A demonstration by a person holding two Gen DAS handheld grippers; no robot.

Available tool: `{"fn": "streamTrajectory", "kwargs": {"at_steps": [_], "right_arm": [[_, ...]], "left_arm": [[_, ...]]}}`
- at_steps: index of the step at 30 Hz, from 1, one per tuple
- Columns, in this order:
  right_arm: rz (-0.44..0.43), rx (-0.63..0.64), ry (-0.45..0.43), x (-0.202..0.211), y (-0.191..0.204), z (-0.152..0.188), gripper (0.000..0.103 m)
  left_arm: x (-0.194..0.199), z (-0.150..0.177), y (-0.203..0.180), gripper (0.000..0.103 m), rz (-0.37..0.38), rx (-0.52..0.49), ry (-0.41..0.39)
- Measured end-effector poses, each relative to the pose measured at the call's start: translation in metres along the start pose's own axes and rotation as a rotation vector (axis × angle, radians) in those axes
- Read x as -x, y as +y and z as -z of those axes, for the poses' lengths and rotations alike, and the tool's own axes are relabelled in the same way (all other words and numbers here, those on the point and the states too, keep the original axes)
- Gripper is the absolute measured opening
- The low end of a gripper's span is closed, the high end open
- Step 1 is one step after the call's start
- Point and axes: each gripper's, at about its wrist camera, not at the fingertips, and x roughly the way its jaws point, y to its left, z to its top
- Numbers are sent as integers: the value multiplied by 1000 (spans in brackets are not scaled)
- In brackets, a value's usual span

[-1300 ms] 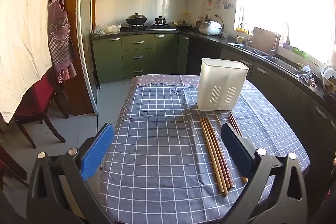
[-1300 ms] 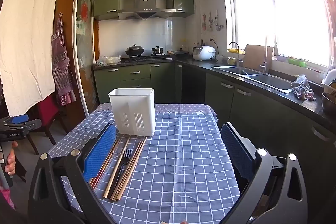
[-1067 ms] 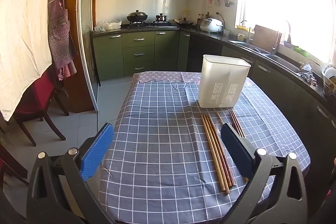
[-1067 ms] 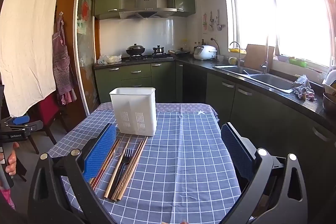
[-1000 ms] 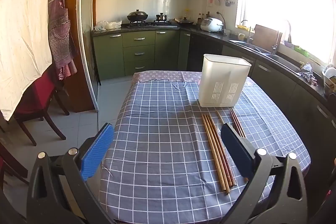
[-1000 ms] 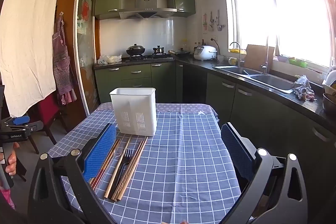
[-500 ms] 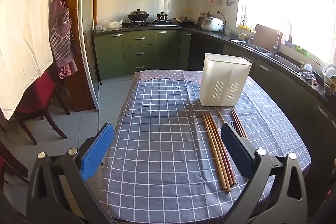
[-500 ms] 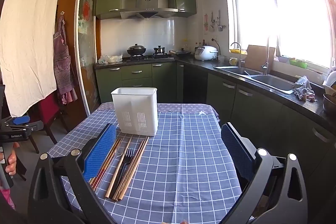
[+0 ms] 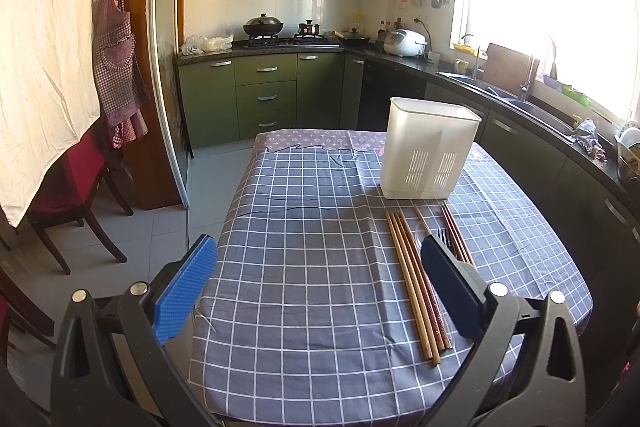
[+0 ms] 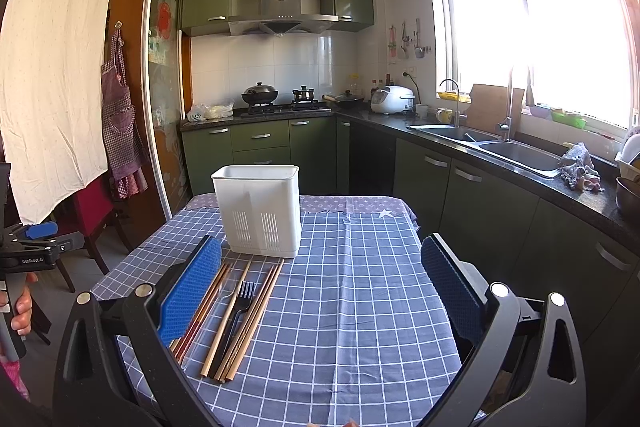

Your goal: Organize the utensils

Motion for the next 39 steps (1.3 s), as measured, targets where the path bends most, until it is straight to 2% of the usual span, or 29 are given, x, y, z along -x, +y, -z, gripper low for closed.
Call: {"fn": "streamTrajectory", "kwargs": {"at_steps": [39], "right_arm": [[1,-12,18,-10,-2,4,99]], "left_arm": [[-6,3,0,97,-14,-2,22]]}}
